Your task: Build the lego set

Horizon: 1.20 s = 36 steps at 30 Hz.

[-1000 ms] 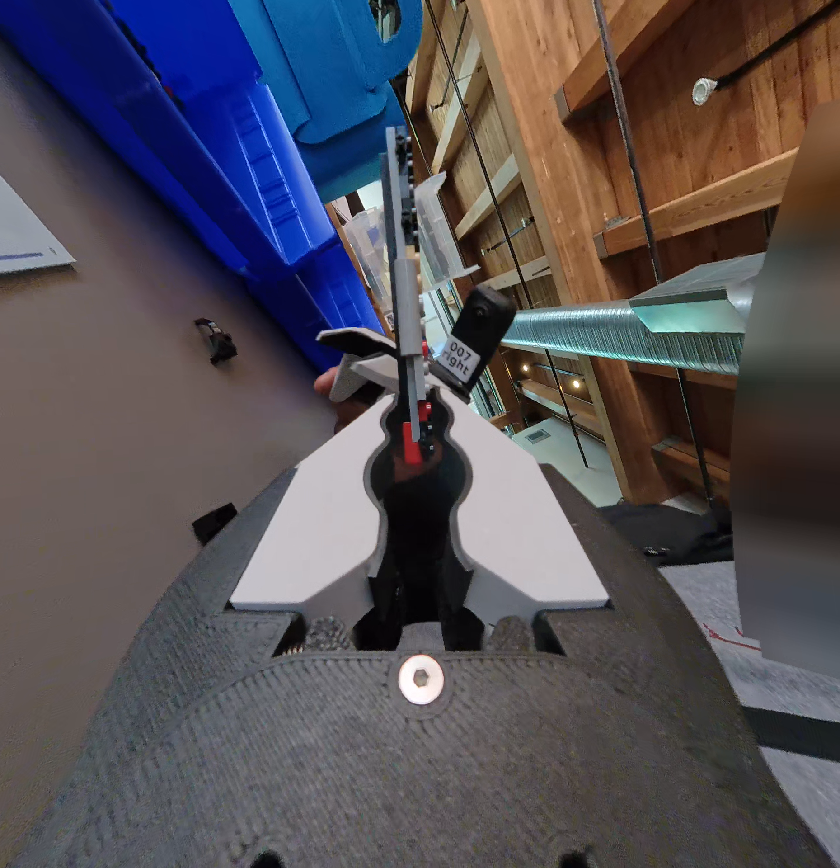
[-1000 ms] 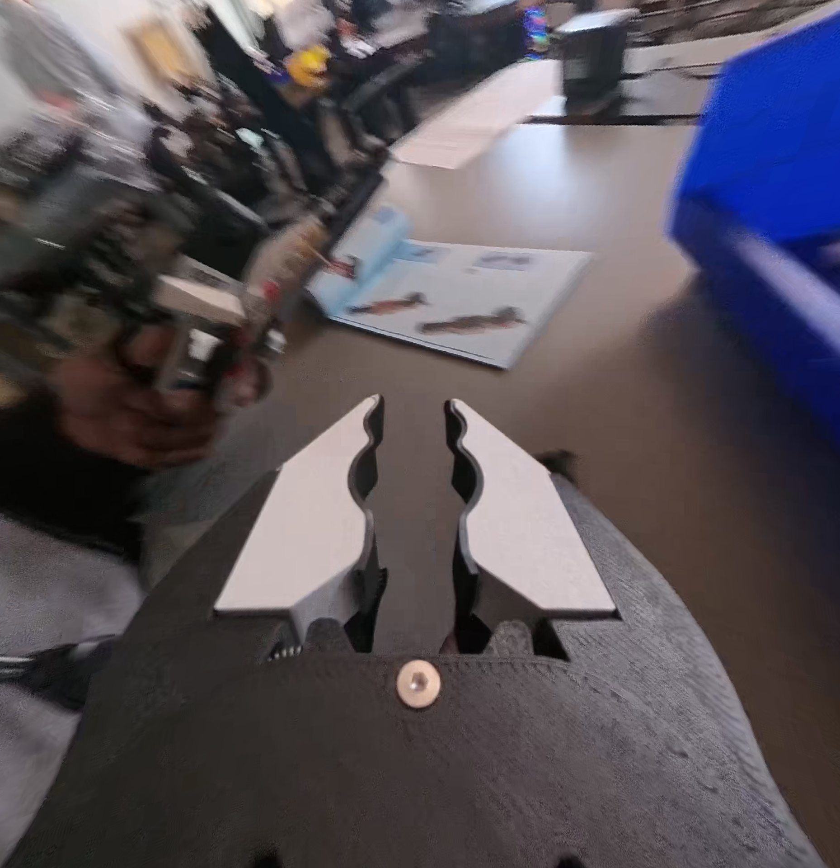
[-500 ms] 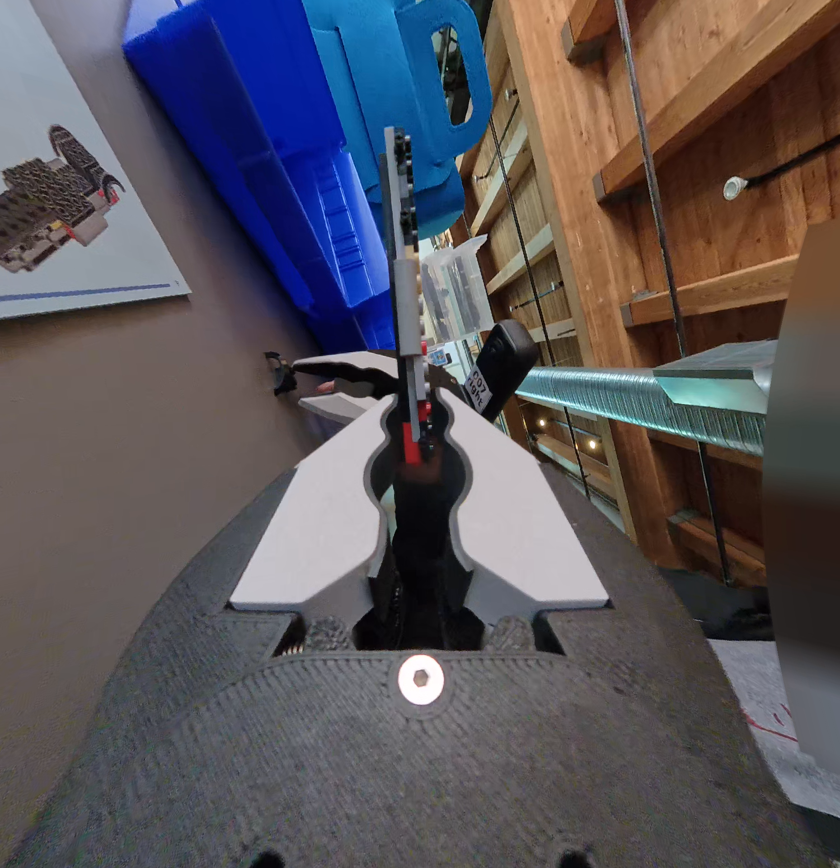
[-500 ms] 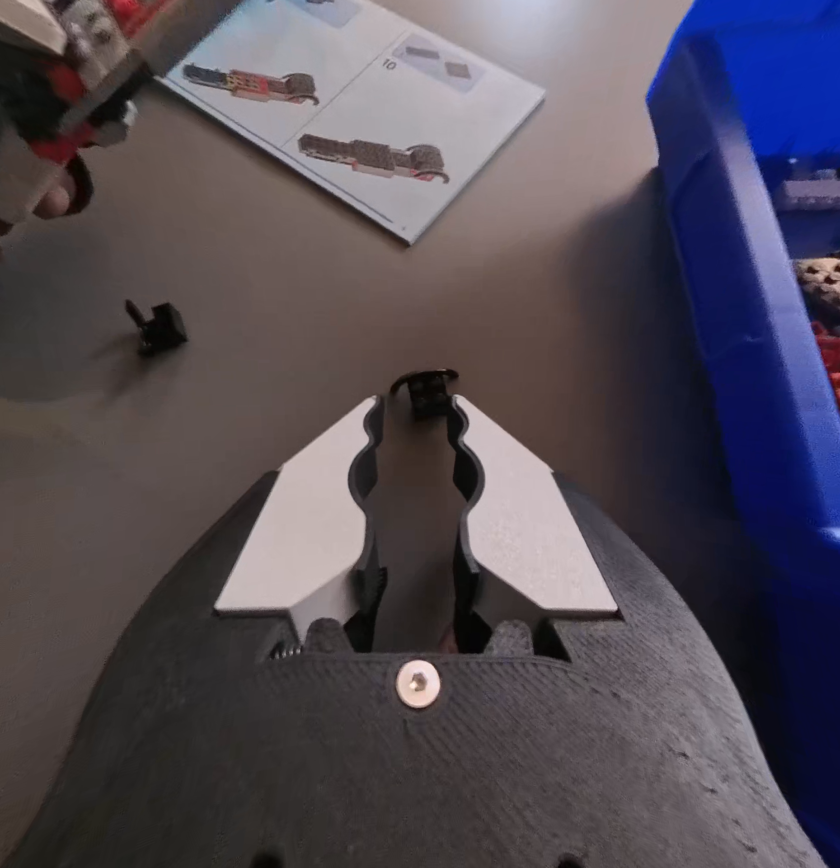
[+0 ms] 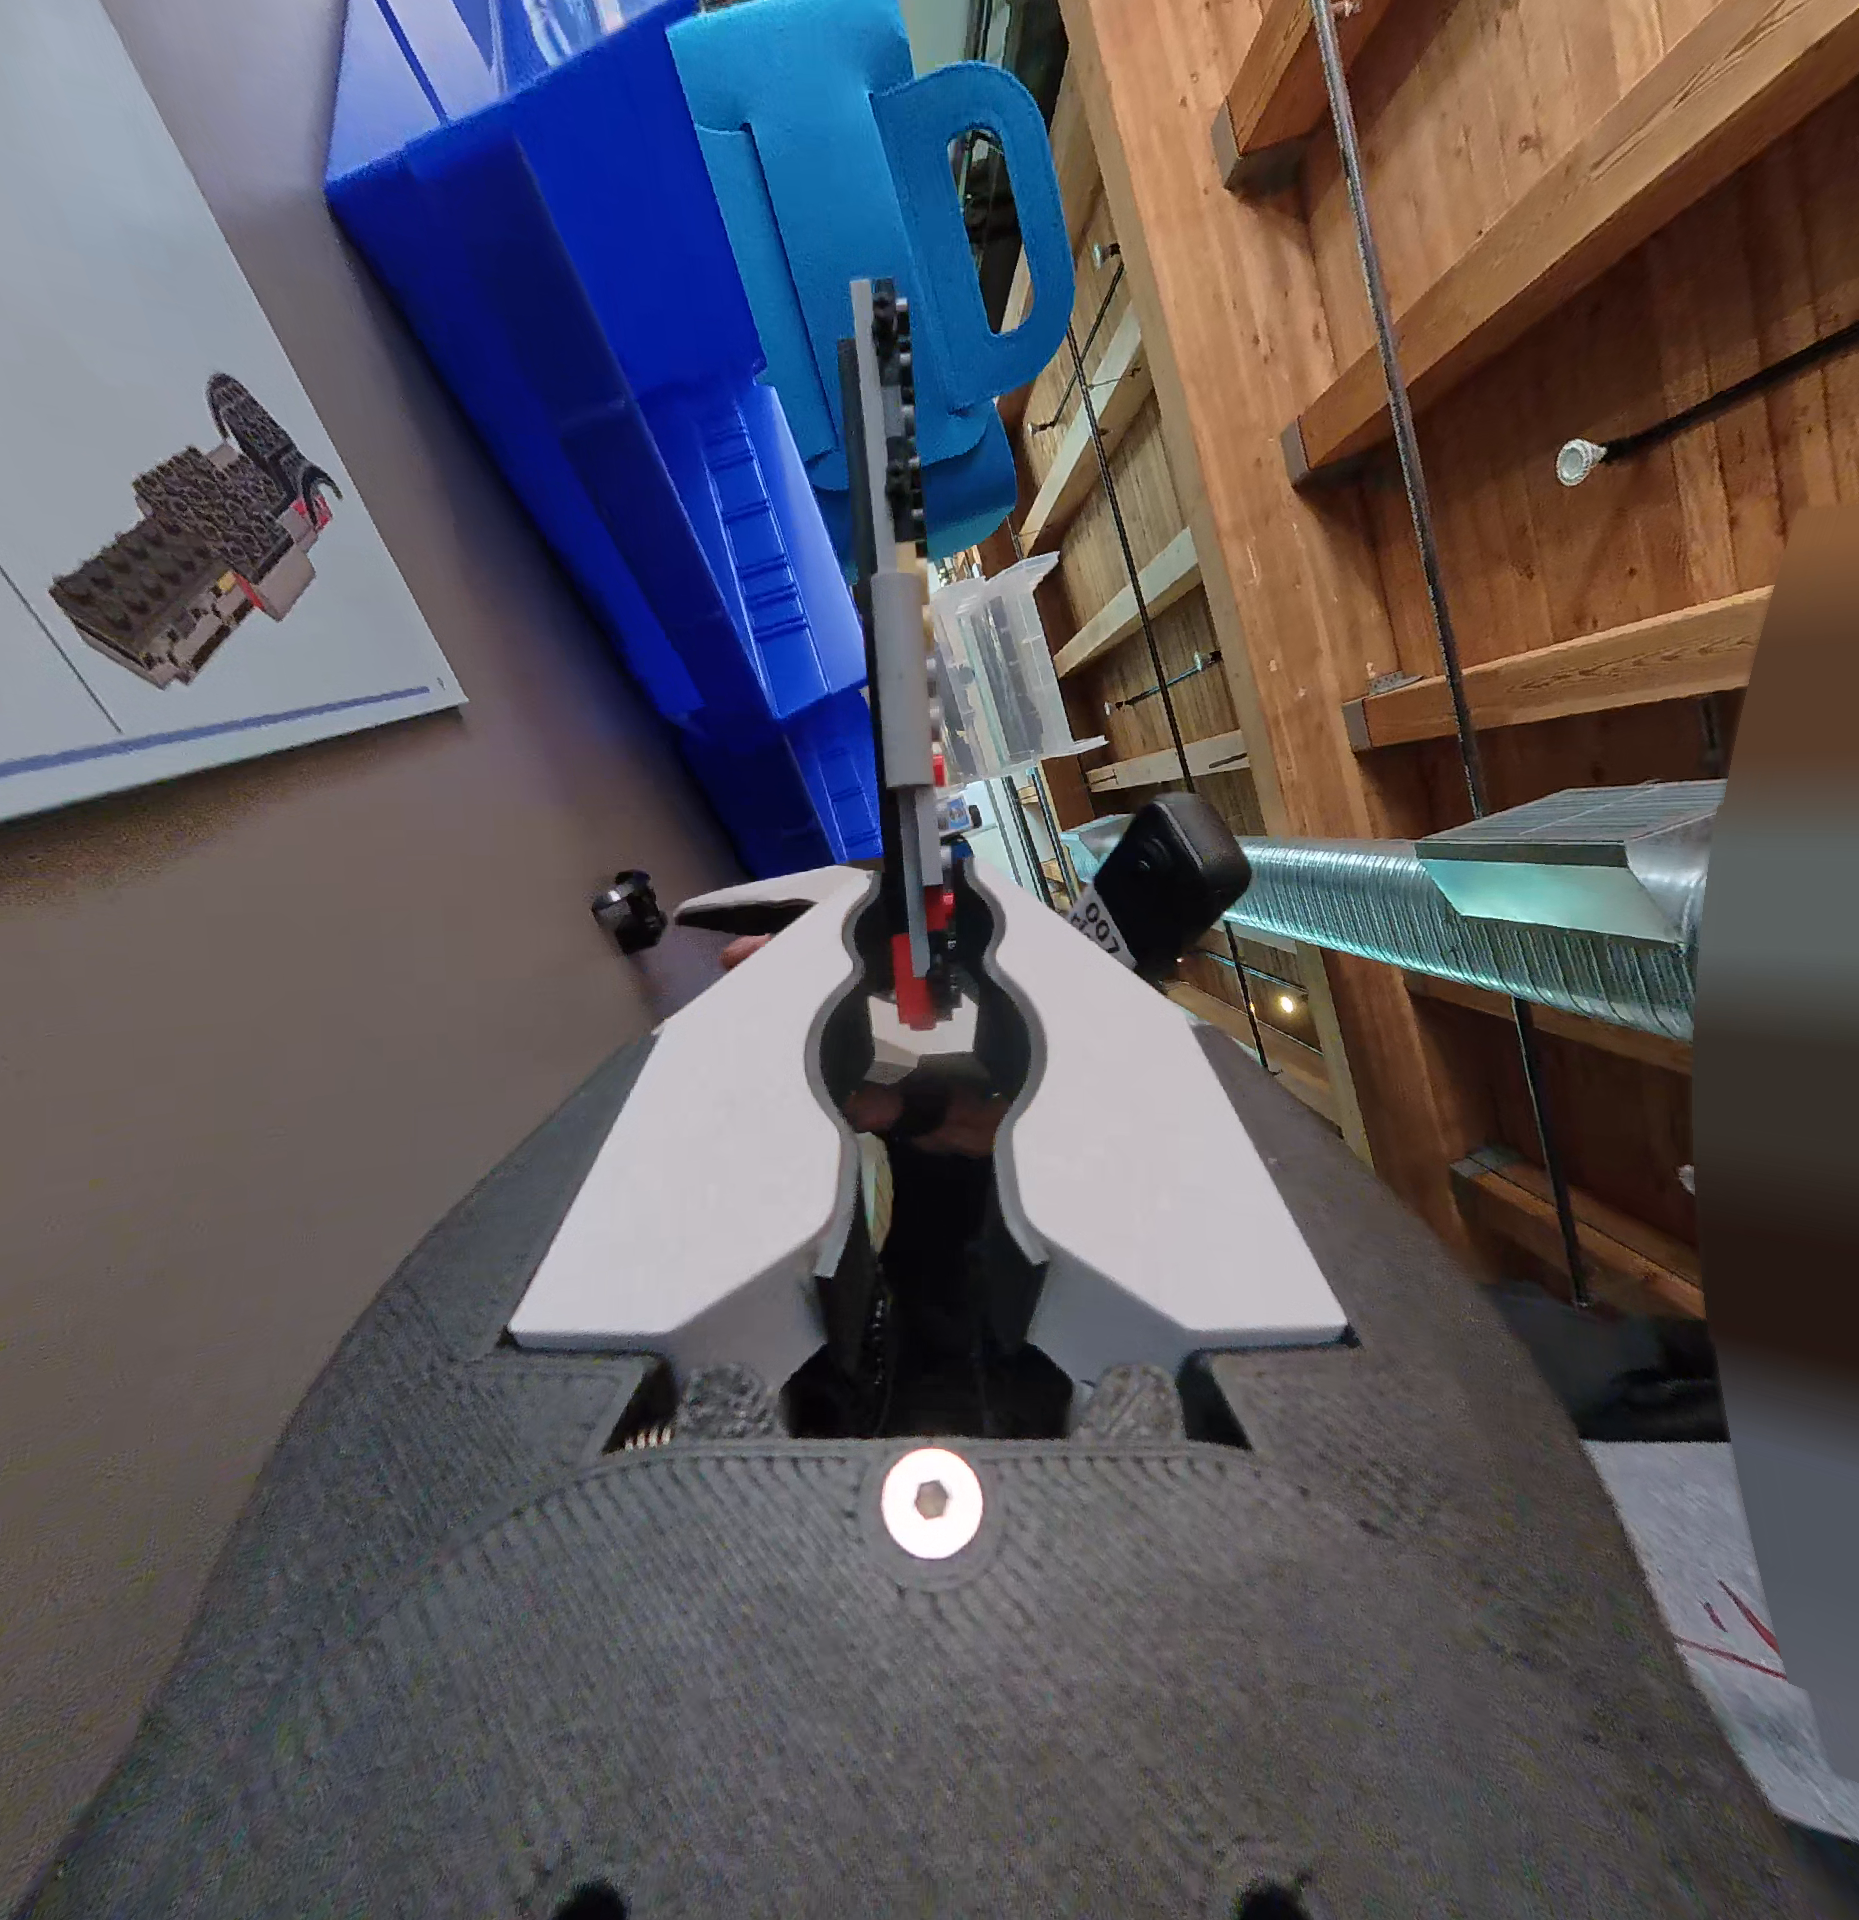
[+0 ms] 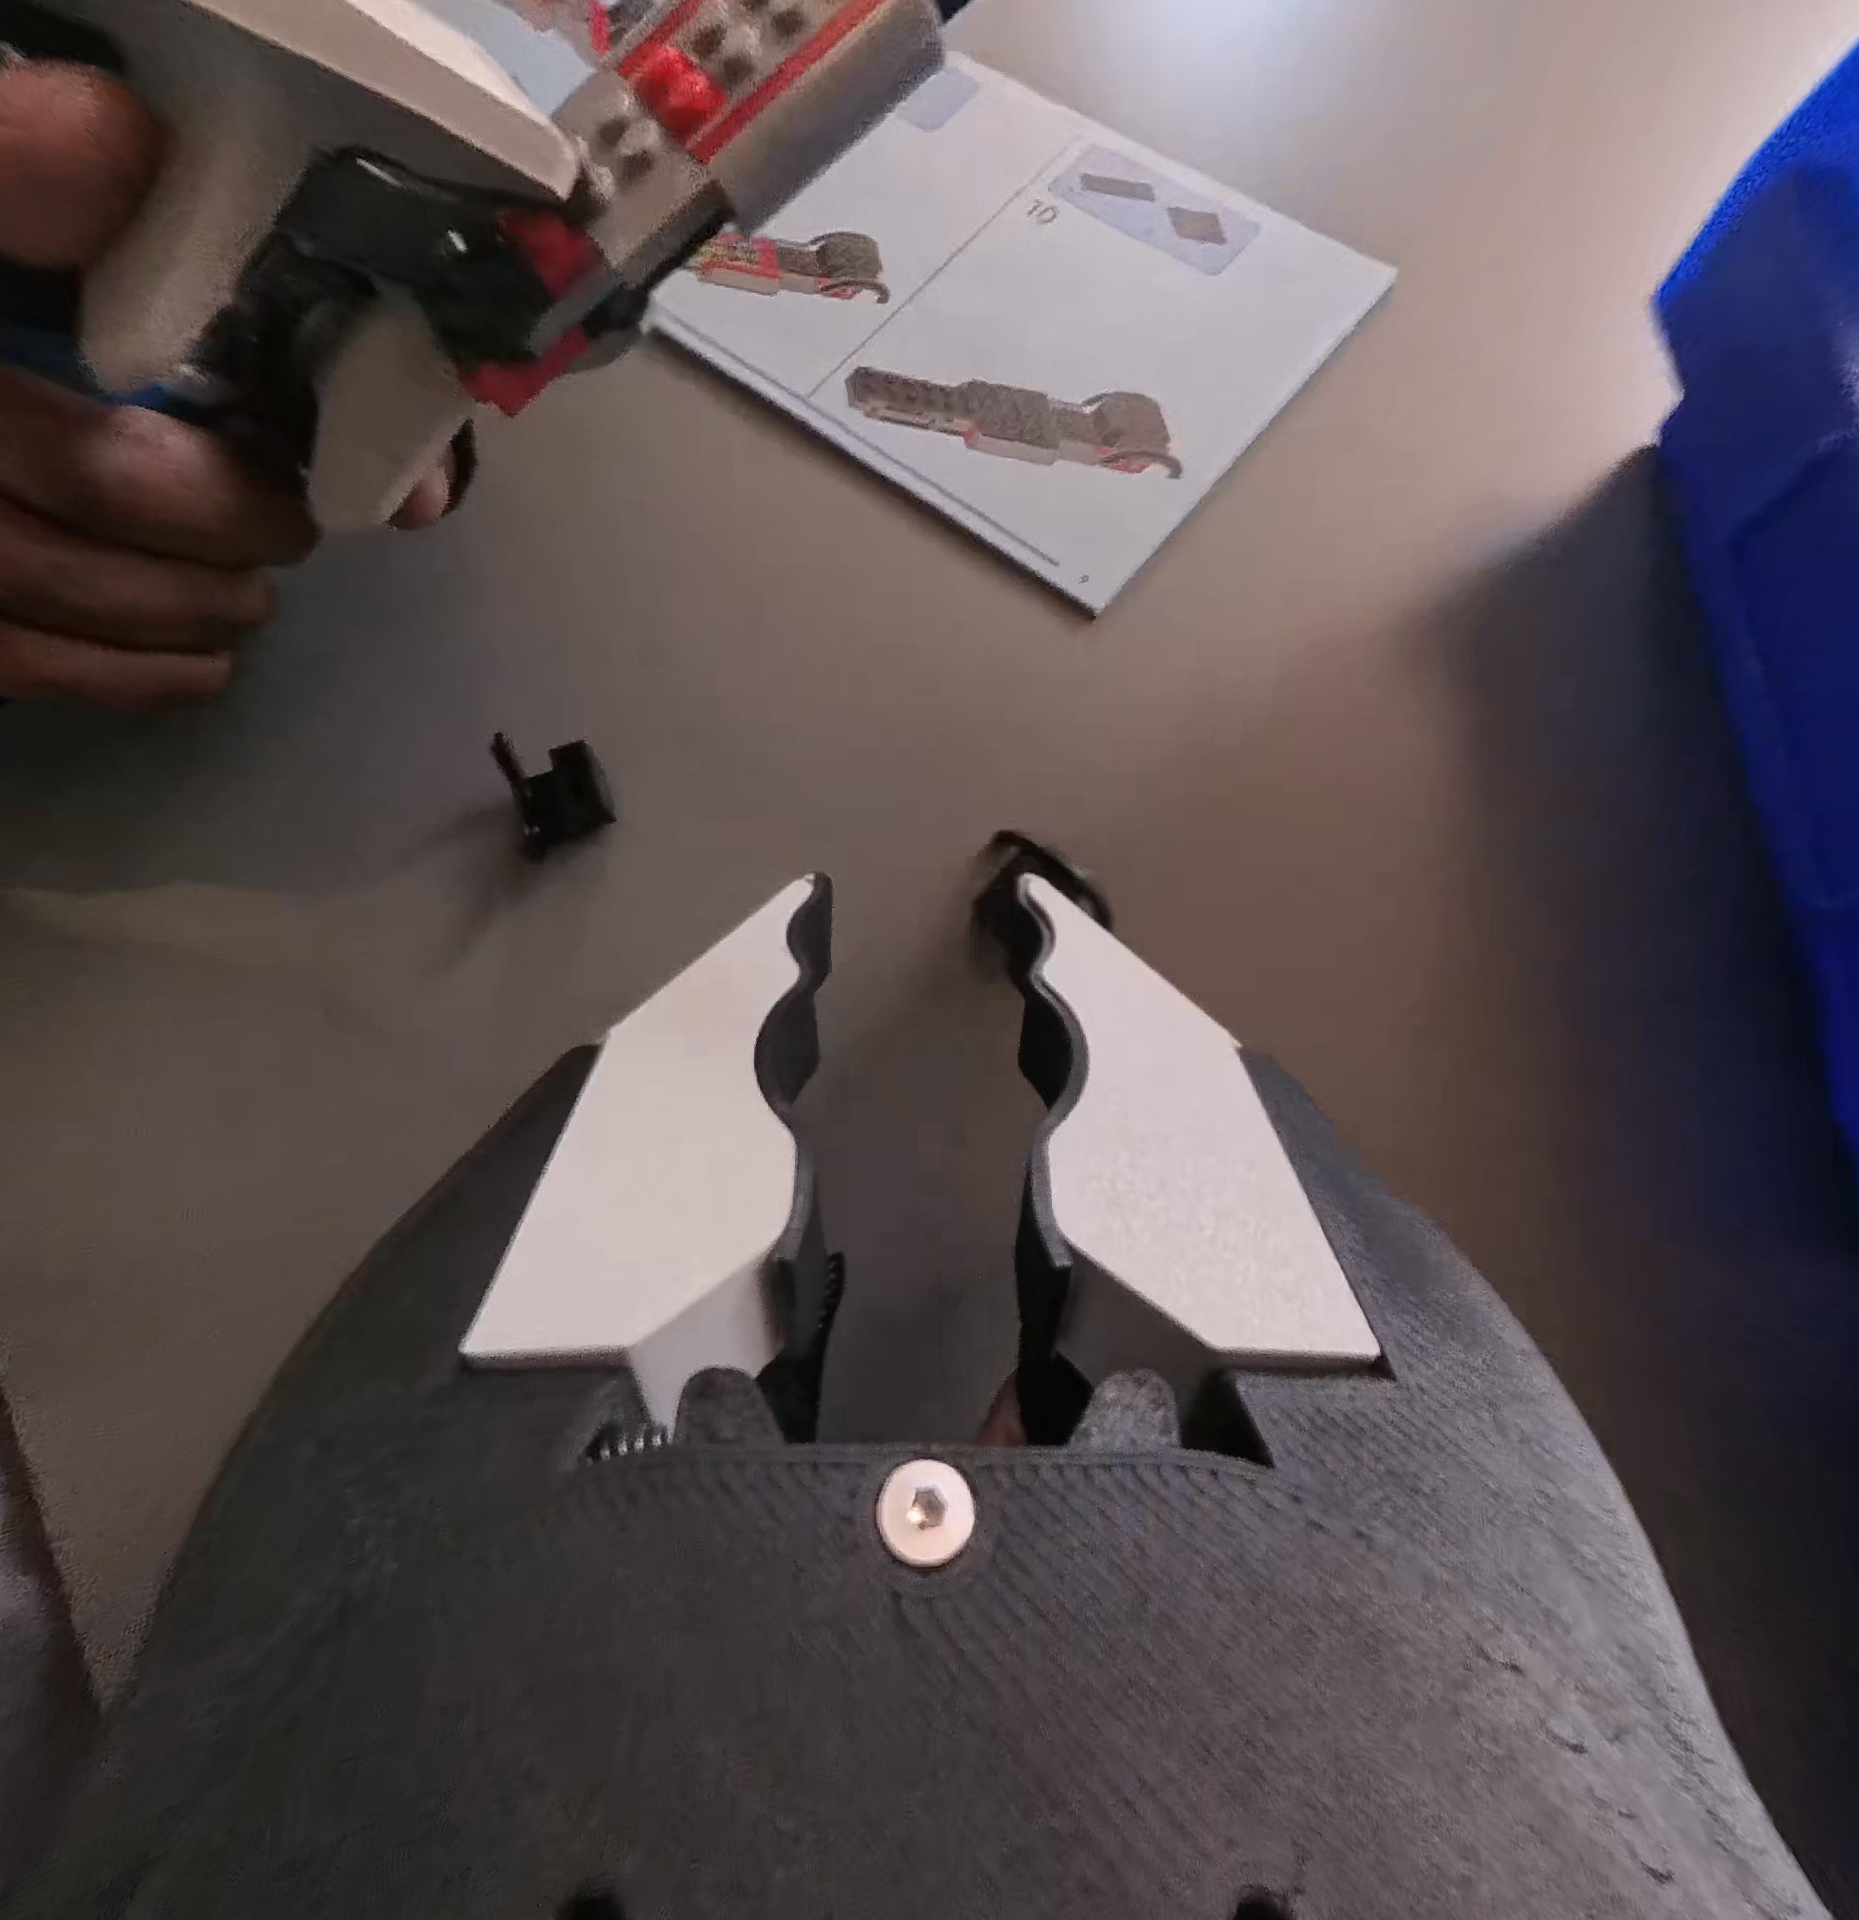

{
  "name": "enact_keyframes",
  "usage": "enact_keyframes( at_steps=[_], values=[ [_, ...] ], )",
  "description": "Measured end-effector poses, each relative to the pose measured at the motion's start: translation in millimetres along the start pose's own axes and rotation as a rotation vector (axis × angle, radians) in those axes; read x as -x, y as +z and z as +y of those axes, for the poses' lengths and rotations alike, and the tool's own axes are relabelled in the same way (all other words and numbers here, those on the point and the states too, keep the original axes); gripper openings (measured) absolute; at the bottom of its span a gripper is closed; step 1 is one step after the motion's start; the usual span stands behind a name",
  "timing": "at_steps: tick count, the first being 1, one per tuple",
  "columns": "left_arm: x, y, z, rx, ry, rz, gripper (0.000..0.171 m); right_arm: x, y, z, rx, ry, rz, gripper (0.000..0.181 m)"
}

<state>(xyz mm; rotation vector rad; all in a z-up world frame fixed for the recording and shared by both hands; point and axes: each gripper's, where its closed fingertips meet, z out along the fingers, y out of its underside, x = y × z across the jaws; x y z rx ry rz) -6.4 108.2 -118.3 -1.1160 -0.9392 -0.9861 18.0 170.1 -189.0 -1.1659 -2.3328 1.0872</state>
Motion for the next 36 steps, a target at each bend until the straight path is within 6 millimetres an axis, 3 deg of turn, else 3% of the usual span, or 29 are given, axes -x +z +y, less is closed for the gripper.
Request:
enact_keyframes(
  at_steps=[5,16,19,22,25,36],
  values=[
    [6.4,0.8,-8.6,-0.041,-0.005,-0.027,0.012,-12.6,-2.1,8.9,0.040,0.066,0.047,0.036],
    [13.2,4.0,-19.2,-0.099,-0.017,-0.047,0.011,24.1,26.3,-9.0,0.040,0.012,0.003,0.039],
    [13.4,-1.5,-21.5,-0.114,-0.018,-0.052,0.011,20.8,21.0,-17.2,0.001,-0.008,0.013,0.039],
    [13.2,-5.8,-22.3,-0.123,-0.024,-0.050,0.011,5.0,12.2,-21.4,-0.036,-0.007,0.038,0.038],
    [12.7,-7.3,-21.3,-0.120,-0.027,-0.046,0.011,-9.0,13.8,-13.1,-0.011,0.040,0.009,0.038],
    [12.3,-8.9,-20.0,-0.117,-0.029,-0.044,0.011,12.1,27.3,-10.7,0.032,0.100,-0.086,0.032]
  ],
)
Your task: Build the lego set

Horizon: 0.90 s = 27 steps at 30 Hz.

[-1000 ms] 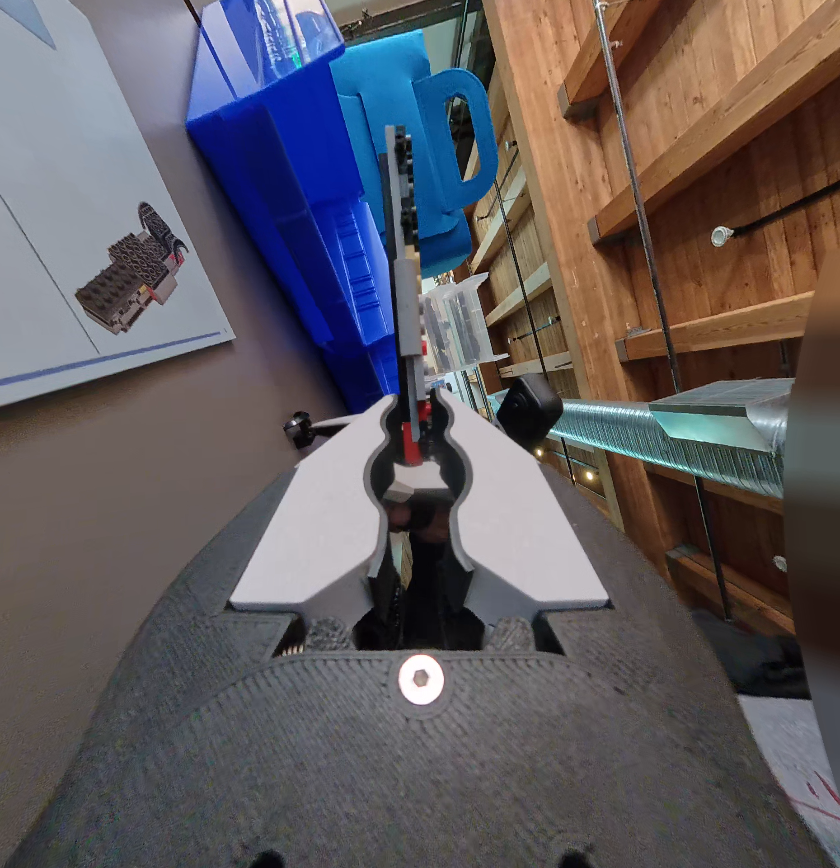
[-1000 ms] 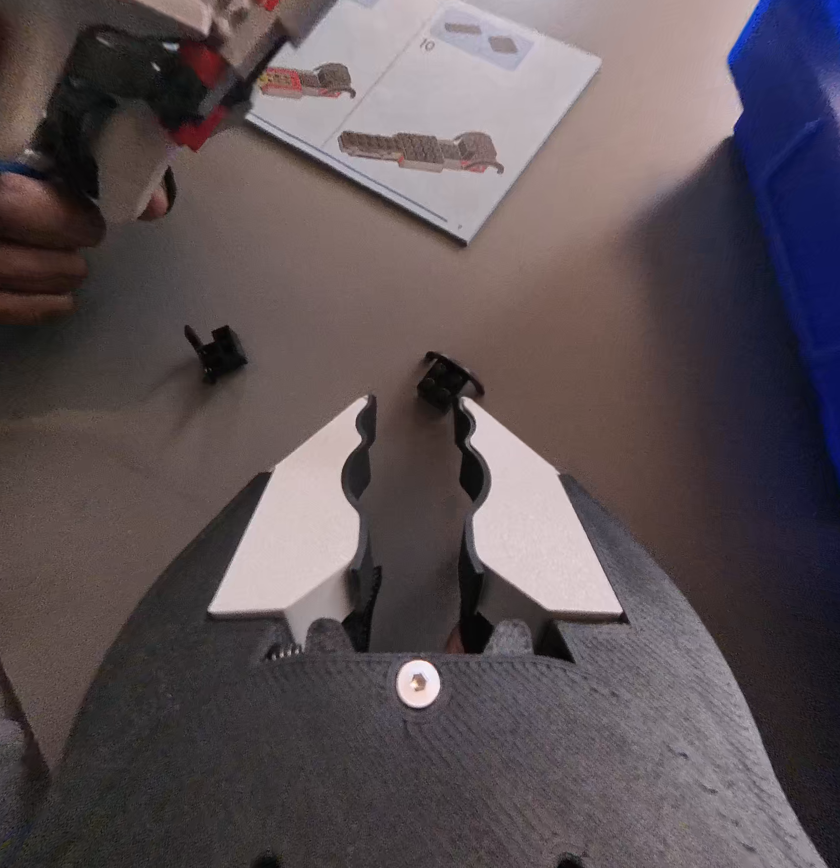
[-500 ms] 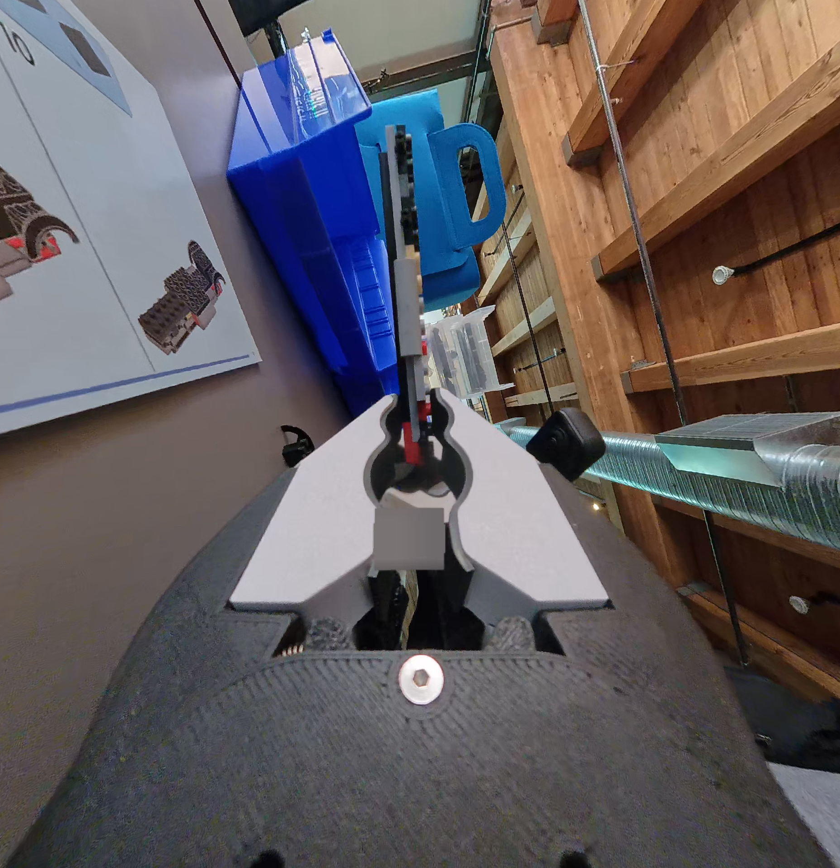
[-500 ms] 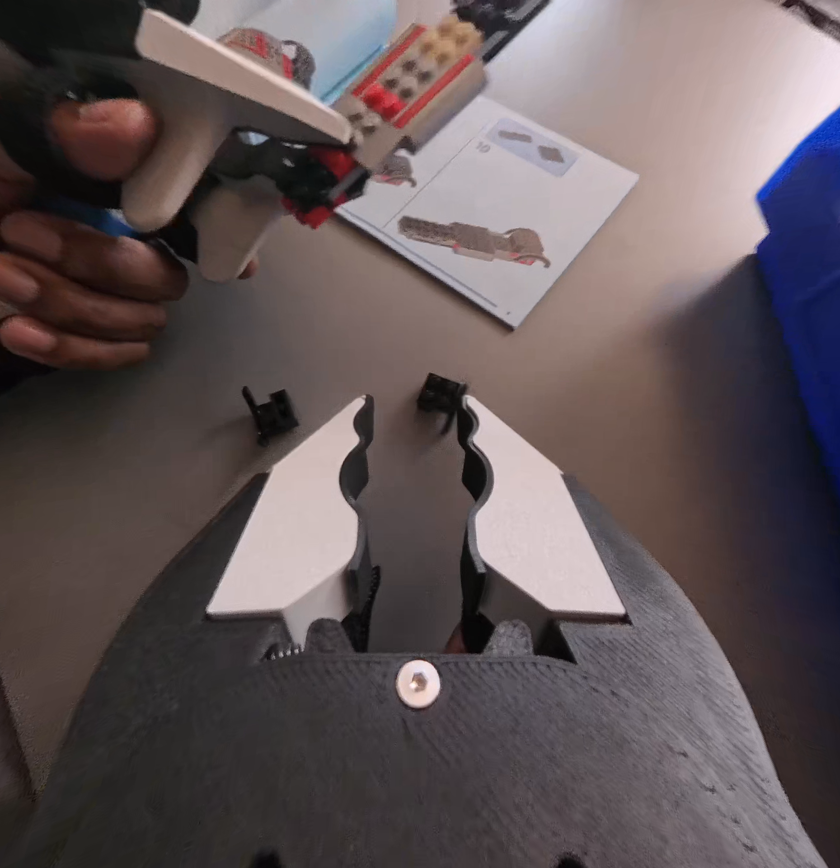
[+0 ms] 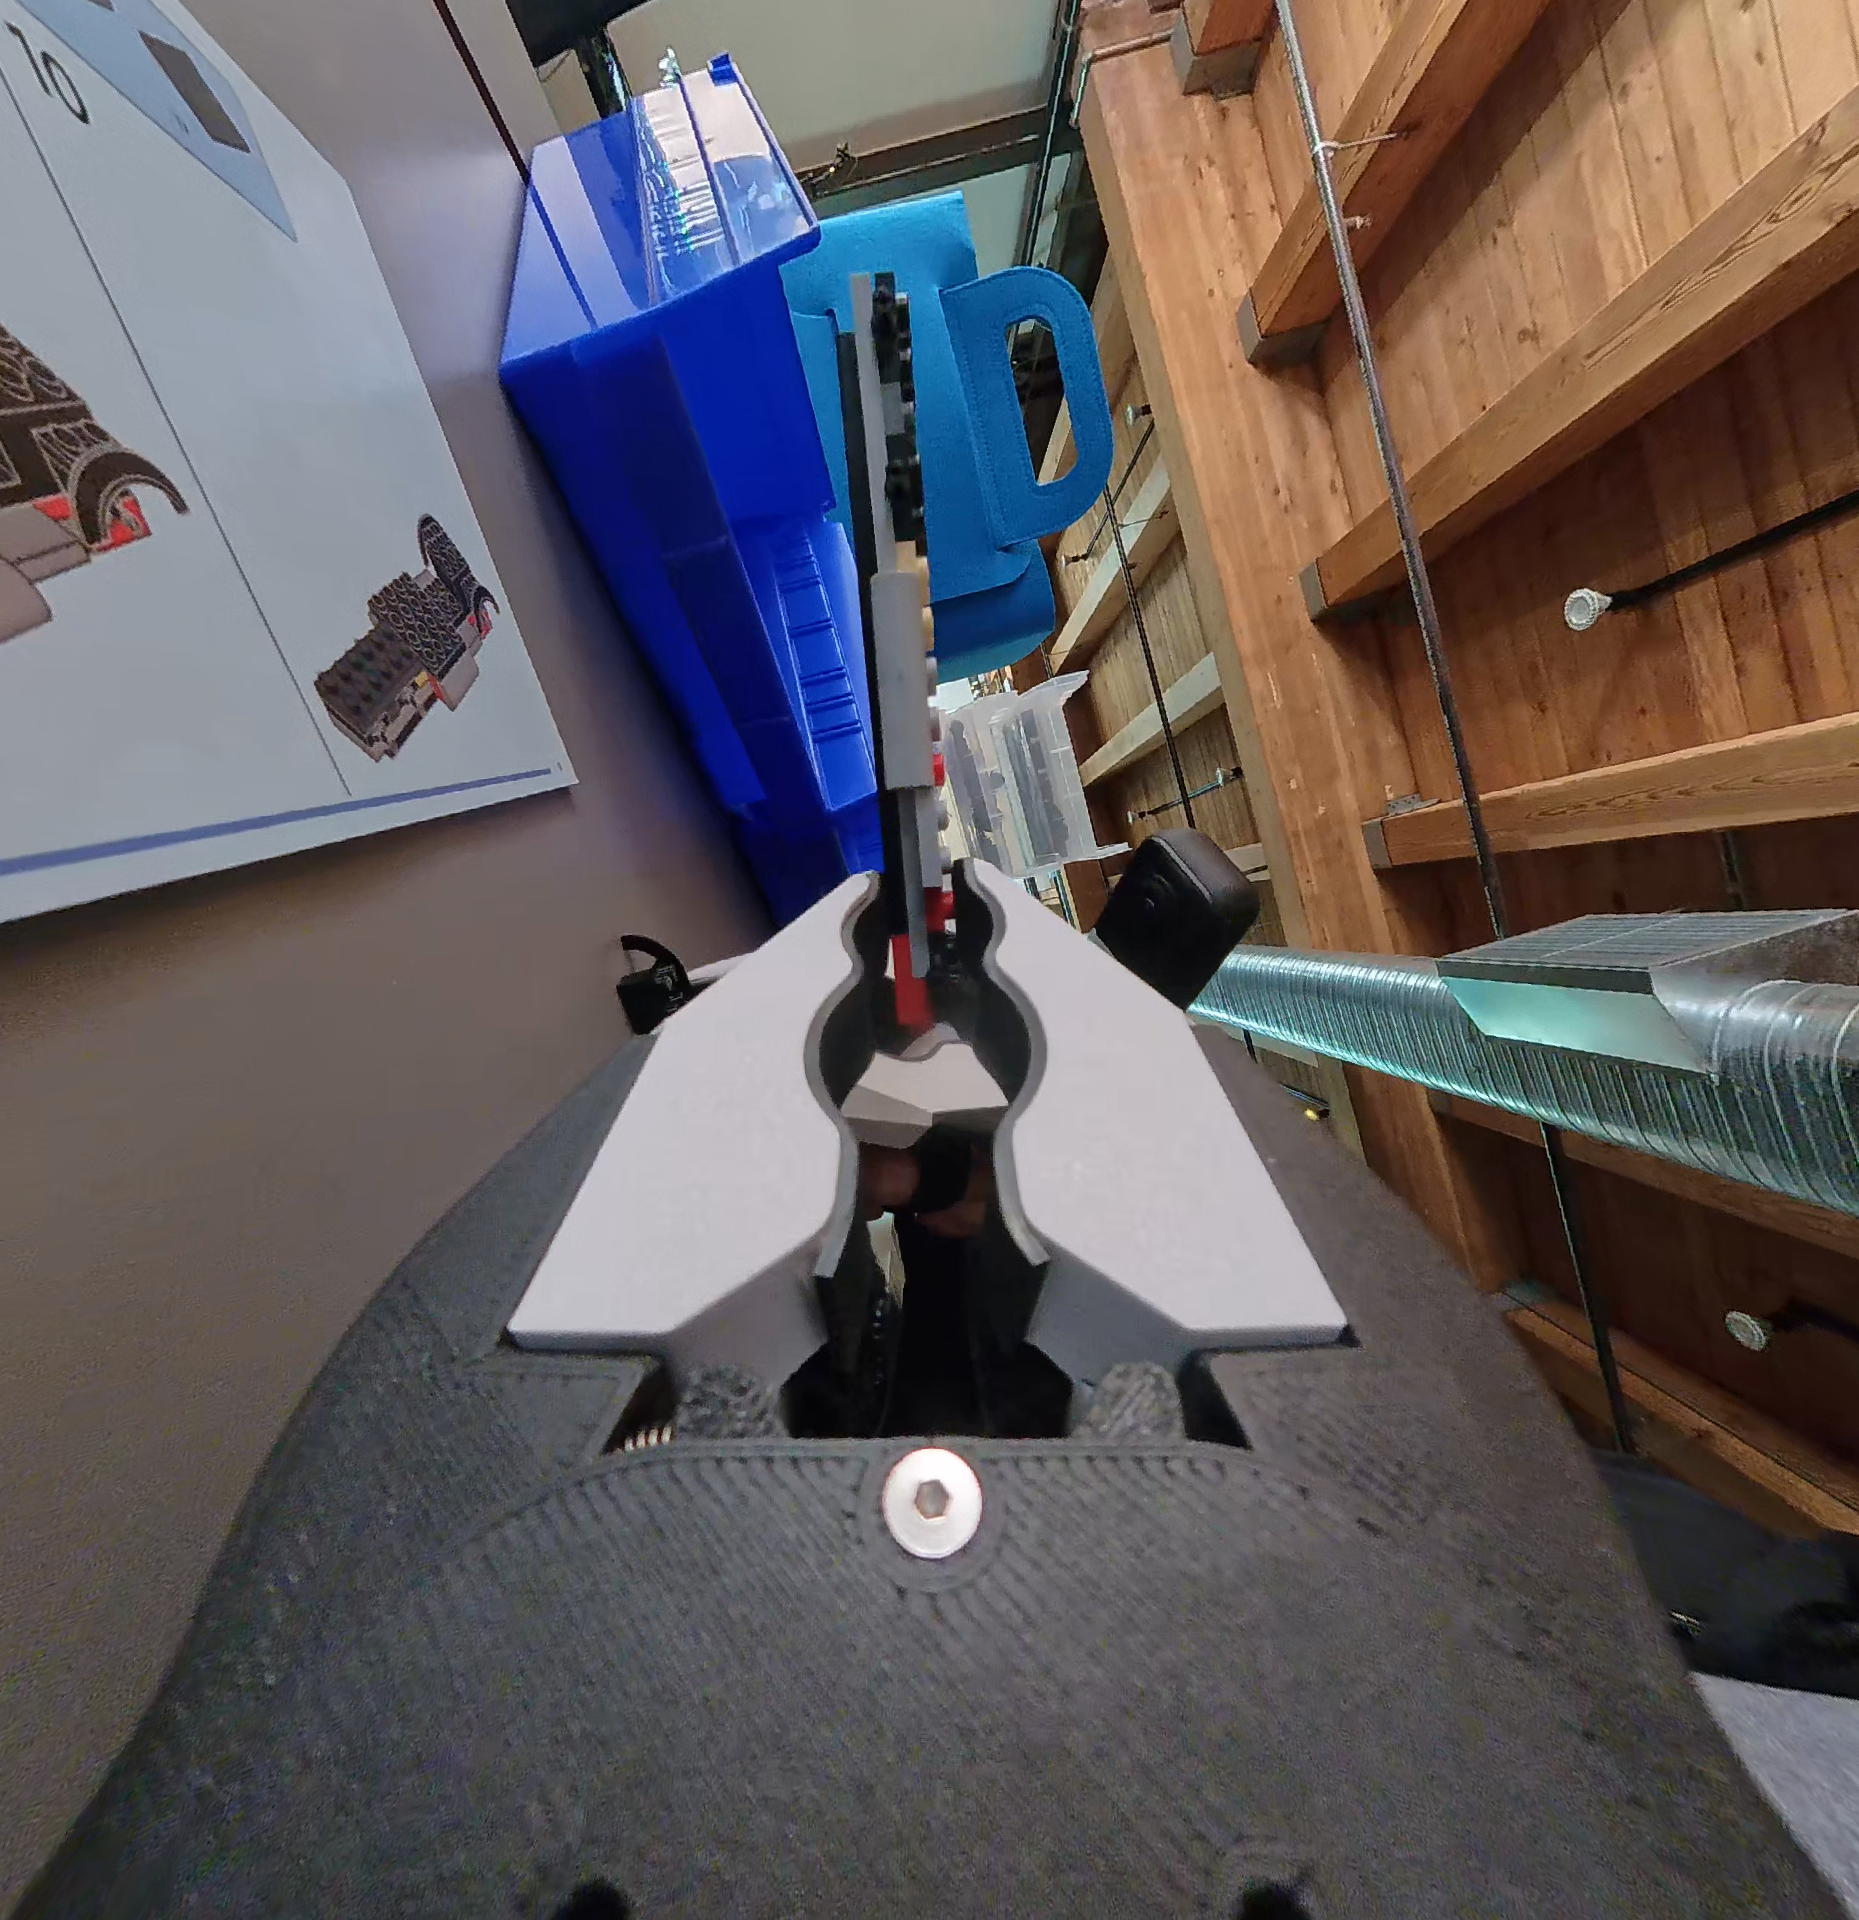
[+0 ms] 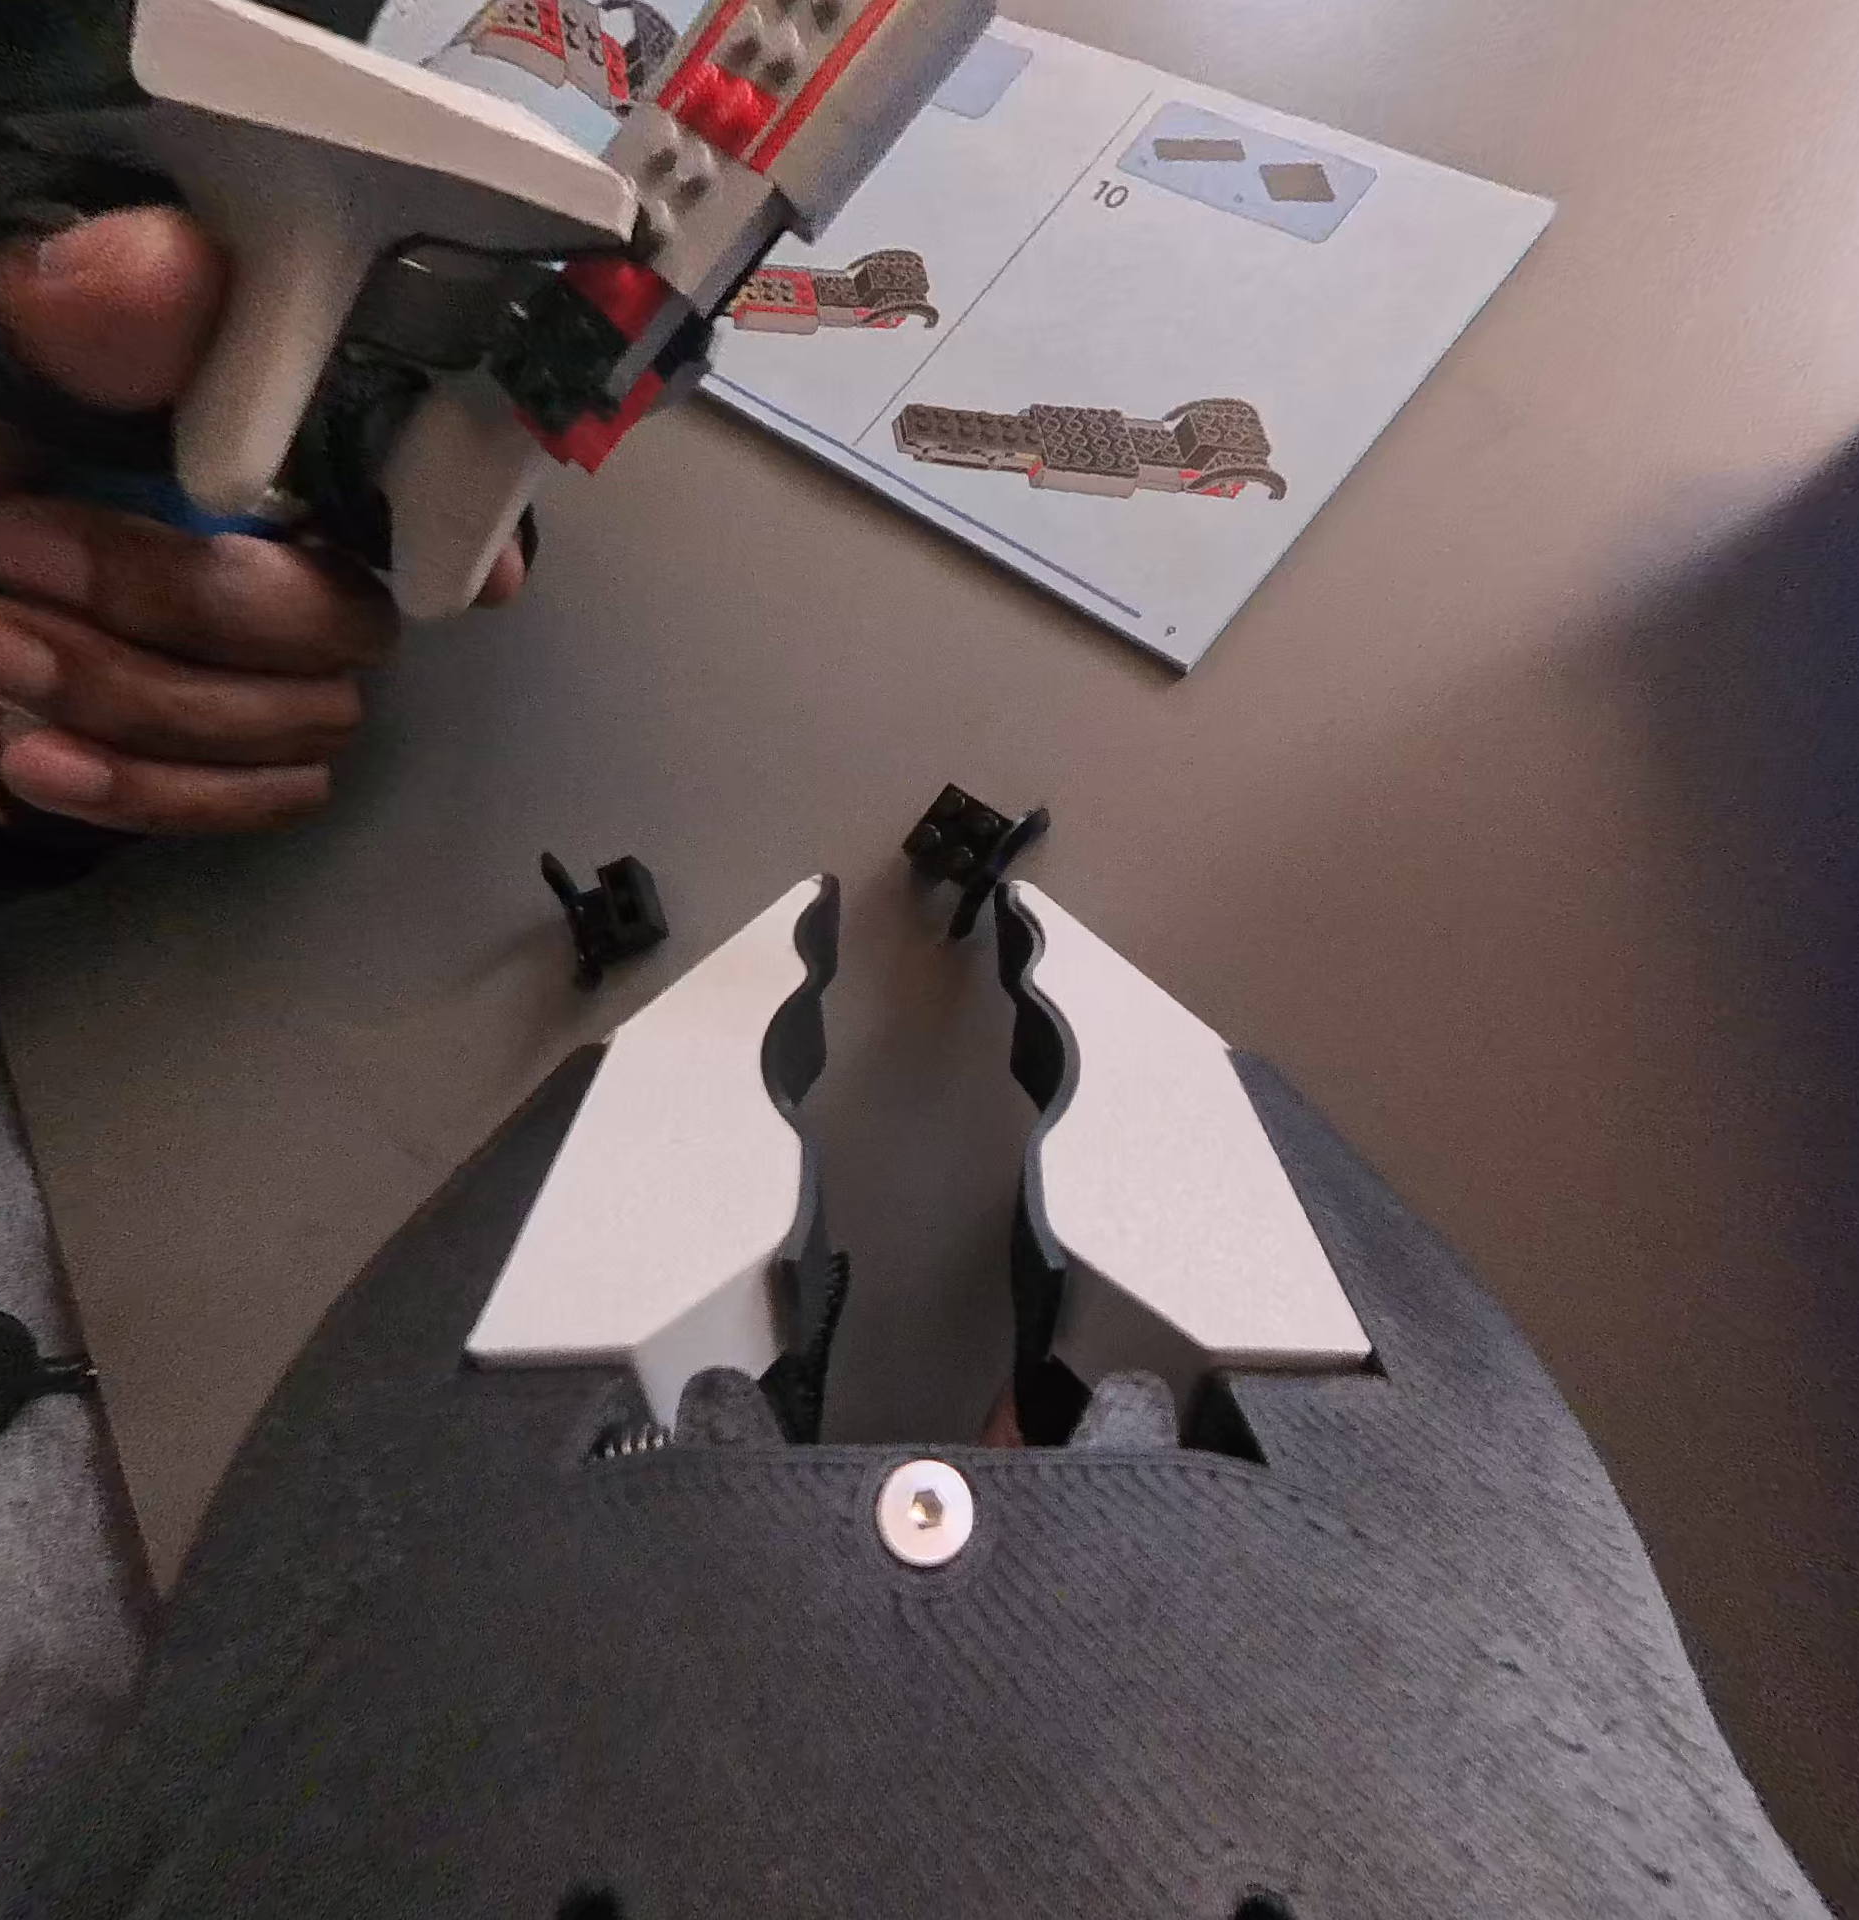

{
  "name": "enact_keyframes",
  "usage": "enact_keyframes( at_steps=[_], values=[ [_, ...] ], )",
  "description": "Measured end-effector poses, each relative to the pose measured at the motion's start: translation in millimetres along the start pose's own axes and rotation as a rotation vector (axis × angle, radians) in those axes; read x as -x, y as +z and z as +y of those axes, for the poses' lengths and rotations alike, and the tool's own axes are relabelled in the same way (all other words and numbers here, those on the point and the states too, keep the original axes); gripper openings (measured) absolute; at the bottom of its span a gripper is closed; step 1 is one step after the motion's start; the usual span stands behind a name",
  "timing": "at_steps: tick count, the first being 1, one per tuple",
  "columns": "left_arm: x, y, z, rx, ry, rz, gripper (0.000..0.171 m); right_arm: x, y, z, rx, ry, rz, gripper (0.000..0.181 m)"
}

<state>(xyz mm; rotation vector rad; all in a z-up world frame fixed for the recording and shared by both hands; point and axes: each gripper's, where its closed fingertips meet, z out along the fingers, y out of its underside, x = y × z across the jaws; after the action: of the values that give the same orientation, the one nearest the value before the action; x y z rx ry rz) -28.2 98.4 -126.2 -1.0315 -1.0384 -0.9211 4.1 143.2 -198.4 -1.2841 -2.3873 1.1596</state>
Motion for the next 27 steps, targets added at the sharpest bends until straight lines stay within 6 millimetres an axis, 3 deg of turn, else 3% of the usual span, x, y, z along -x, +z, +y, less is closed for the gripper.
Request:
enact_keyframes(
  at_steps=[12,27],
  values=[
    [-0.7,-0.9,0.1,0.000,-0.008,0.008,0.011,-9.4,-1.4,-10.0,-0.054,0.320,-0.142,0.015],
    [-1.9,-1.5,-0.4,-0.001,-0.018,0.022,0.011,-11.7,5.0,-6.4,0.033,0.300,-0.102,0.012]
  ],
)
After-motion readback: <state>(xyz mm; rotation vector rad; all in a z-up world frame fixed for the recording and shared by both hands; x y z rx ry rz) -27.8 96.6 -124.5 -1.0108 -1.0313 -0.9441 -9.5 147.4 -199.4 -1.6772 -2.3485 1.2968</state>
